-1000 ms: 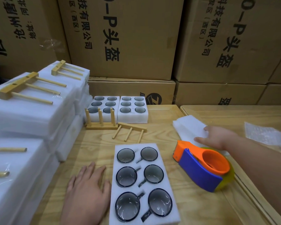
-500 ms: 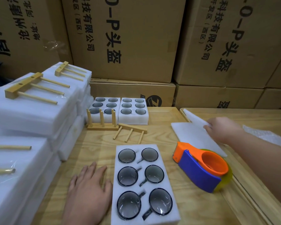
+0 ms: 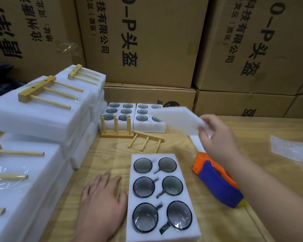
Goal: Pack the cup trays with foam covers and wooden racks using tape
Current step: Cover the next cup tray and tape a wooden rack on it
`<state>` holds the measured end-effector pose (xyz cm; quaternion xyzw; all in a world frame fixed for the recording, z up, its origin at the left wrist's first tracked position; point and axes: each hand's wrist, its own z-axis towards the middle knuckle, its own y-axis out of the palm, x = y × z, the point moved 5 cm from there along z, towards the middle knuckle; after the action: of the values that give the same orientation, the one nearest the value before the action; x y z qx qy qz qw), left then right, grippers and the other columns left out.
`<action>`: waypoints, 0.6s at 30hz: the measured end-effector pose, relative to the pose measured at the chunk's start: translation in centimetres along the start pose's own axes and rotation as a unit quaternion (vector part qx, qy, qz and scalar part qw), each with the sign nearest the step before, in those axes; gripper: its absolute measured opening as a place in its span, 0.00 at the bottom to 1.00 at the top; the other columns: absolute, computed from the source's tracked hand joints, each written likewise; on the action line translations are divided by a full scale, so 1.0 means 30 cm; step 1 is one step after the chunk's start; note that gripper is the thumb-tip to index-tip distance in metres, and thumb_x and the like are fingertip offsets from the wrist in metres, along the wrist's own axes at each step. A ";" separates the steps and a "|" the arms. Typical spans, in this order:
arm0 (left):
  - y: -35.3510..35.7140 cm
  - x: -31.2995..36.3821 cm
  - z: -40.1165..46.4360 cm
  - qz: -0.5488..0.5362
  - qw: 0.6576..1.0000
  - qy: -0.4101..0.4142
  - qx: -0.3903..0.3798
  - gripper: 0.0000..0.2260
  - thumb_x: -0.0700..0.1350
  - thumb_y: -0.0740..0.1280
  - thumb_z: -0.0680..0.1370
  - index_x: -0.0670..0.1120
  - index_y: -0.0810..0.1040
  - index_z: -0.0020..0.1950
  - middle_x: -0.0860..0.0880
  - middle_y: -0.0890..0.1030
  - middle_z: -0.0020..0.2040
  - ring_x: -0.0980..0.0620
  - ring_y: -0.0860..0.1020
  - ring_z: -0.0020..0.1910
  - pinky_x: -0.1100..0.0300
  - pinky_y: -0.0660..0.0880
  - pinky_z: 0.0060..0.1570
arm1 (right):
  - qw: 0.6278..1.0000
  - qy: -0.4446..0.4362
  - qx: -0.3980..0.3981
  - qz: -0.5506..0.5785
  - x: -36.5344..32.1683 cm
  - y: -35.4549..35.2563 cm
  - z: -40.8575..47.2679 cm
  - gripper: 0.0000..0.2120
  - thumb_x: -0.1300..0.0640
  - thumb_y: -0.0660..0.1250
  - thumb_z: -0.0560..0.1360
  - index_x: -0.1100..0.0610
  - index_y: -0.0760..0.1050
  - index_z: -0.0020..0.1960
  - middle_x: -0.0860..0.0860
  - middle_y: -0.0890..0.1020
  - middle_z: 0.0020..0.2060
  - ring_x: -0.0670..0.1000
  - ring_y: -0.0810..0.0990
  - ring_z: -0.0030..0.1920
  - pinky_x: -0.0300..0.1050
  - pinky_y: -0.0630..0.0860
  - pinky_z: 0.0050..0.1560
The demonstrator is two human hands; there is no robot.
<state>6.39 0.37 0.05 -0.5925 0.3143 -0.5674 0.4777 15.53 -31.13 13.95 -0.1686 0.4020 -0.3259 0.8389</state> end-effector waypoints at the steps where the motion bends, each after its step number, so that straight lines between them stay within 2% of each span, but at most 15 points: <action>1: 0.000 0.000 0.000 0.001 1.000 0.000 0.002 0.25 0.64 0.50 0.80 0.64 0.61 0.77 0.60 0.54 0.82 0.57 0.50 0.81 0.51 0.48 0.79 | 0.999 0.010 -0.004 0.034 -0.022 0.025 -0.041 0.16 0.59 0.65 0.78 0.36 0.71 0.50 0.34 0.80 0.46 0.41 0.77 0.39 0.27 0.69 0.37; 3: -0.001 0.000 -0.002 0.001 1.000 0.000 0.003 0.25 0.64 0.50 0.80 0.64 0.61 0.77 0.60 0.54 0.82 0.57 0.50 0.81 0.51 0.48 0.79 | 0.996 0.035 -0.022 0.084 -0.050 0.079 -0.112 0.16 0.60 0.66 0.77 0.36 0.73 0.49 0.33 0.81 0.48 0.50 0.77 0.34 0.30 0.69 0.30; 4: 0.000 0.000 -0.003 0.001 1.000 0.000 0.001 0.25 0.64 0.51 0.80 0.64 0.61 0.77 0.60 0.54 0.82 0.57 0.50 0.81 0.52 0.47 0.79 | 0.993 0.043 -0.031 0.106 -0.064 0.102 -0.138 0.16 0.61 0.66 0.76 0.38 0.75 0.49 0.33 0.82 0.50 0.55 0.78 0.37 0.31 0.70 0.31; 5: 0.000 0.001 -0.003 0.002 1.000 0.000 -0.001 0.25 0.64 0.51 0.79 0.64 0.61 0.77 0.60 0.55 0.82 0.56 0.50 0.81 0.52 0.47 0.79 | 0.990 0.046 -0.038 0.131 -0.080 0.120 -0.158 0.16 0.62 0.65 0.74 0.39 0.75 0.48 0.34 0.83 0.52 0.56 0.80 0.42 0.30 0.71 0.35; 6: 0.000 0.001 -0.004 0.004 1.000 0.000 -0.003 0.26 0.64 0.51 0.79 0.64 0.61 0.77 0.59 0.55 0.82 0.56 0.50 0.81 0.52 0.47 0.79 | 0.986 0.044 -0.043 0.153 -0.095 0.132 -0.171 0.17 0.64 0.65 0.72 0.40 0.75 0.47 0.34 0.83 0.54 0.52 0.81 0.47 0.30 0.74 0.44; 7: -0.001 0.002 -0.005 0.006 1.000 0.000 -0.004 0.26 0.64 0.52 0.79 0.63 0.62 0.77 0.59 0.55 0.82 0.56 0.51 0.81 0.52 0.47 0.79 | 0.984 0.039 -0.048 0.166 -0.110 0.140 -0.181 0.17 0.66 0.66 0.71 0.42 0.75 0.46 0.34 0.82 0.55 0.46 0.82 0.54 0.35 0.74 0.58; 8: -0.004 0.003 -0.006 0.006 1.000 0.000 -0.004 0.25 0.63 0.52 0.79 0.63 0.62 0.77 0.59 0.55 0.82 0.56 0.51 0.81 0.52 0.47 0.79 | 0.983 0.035 -0.057 0.170 -0.116 0.146 -0.191 0.19 0.69 0.67 0.71 0.44 0.75 0.45 0.33 0.81 0.56 0.40 0.79 0.61 0.46 0.71 0.69; 9: -0.006 0.004 -0.009 0.006 1.000 0.002 -0.003 0.25 0.63 0.52 0.79 0.63 0.63 0.77 0.59 0.56 0.82 0.56 0.51 0.81 0.52 0.48 0.79 | 0.982 0.038 -0.068 0.174 -0.115 0.151 -0.203 0.20 0.71 0.68 0.72 0.44 0.75 0.44 0.32 0.80 0.59 0.37 0.74 0.66 0.55 0.67 0.73; 10: -0.008 0.006 -0.010 0.006 1.000 0.003 -0.003 0.25 0.62 0.52 0.79 0.62 0.63 0.77 0.58 0.56 0.82 0.56 0.51 0.81 0.51 0.48 0.79 | 0.979 0.046 -0.079 0.181 -0.106 0.154 -0.218 0.21 0.72 0.69 0.72 0.45 0.75 0.43 0.32 0.78 0.62 0.35 0.70 0.70 0.60 0.65 0.74; 11: -0.009 0.007 -0.011 0.006 1.000 0.003 -0.004 0.25 0.62 0.52 0.79 0.63 0.62 0.77 0.58 0.55 0.82 0.55 0.51 0.81 0.51 0.48 0.79 | 0.976 0.057 -0.087 0.192 -0.094 0.156 -0.233 0.20 0.71 0.71 0.73 0.44 0.76 0.42 0.31 0.76 0.65 0.34 0.65 0.73 0.60 0.66 0.73; 13: -0.011 0.010 -0.014 0.014 1.000 0.004 -0.006 0.25 0.62 0.51 0.80 0.63 0.61 0.78 0.58 0.54 0.82 0.55 0.50 0.81 0.51 0.47 0.79 | 0.967 0.085 -0.083 0.224 -0.067 0.156 -0.264 0.19 0.69 0.73 0.73 0.44 0.77 0.41 0.31 0.71 0.71 0.35 0.61 0.76 0.57 0.67 0.73; 16: -0.013 0.015 -0.015 0.025 1.000 0.006 -0.015 0.26 0.62 0.52 0.80 0.63 0.60 0.78 0.57 0.53 0.82 0.55 0.49 0.81 0.51 0.47 0.79 | 0.934 0.138 -0.067 0.323 -0.028 0.169 -0.315 0.17 0.71 0.76 0.71 0.48 0.80 0.42 0.29 0.63 0.74 0.41 0.65 0.76 0.56 0.71 0.71; 18: -0.013 0.016 -0.016 0.026 1.000 0.005 -0.018 0.26 0.62 0.52 0.79 0.62 0.59 0.79 0.57 0.53 0.82 0.55 0.49 0.81 0.51 0.47 0.79 | 0.916 0.161 -0.066 0.362 -0.010 0.186 -0.350 0.17 0.72 0.76 0.70 0.49 0.80 0.42 0.25 0.60 0.73 0.39 0.68 0.74 0.55 0.74 0.68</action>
<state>5.93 -0.03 0.55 -0.5896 0.3418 -0.5523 0.4800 9.45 -27.08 4.55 -0.0120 0.5860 0.0047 0.8102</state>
